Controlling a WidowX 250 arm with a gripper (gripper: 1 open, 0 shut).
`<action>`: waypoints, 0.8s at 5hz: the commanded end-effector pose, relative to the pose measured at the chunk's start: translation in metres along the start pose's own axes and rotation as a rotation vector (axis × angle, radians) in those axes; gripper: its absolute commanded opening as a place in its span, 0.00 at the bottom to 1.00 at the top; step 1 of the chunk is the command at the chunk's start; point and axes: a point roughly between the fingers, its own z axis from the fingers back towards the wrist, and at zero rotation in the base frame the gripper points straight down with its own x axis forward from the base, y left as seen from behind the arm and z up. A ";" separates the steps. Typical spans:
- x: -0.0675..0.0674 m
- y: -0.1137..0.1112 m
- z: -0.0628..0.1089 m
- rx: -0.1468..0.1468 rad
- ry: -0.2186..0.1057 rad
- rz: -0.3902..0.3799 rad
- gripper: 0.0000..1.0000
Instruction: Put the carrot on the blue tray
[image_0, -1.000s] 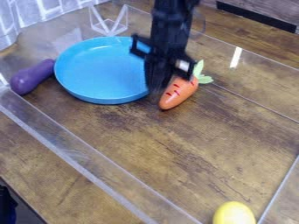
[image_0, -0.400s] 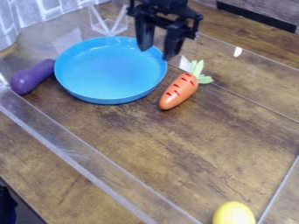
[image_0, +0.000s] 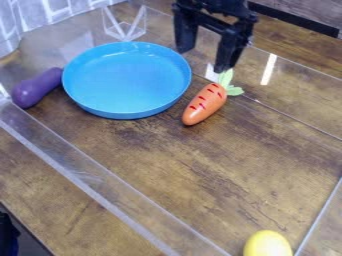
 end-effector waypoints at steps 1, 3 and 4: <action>0.012 0.003 0.013 0.012 -0.060 0.018 1.00; 0.021 0.002 -0.018 0.019 -0.023 0.075 1.00; 0.026 -0.004 -0.052 0.030 -0.002 0.102 1.00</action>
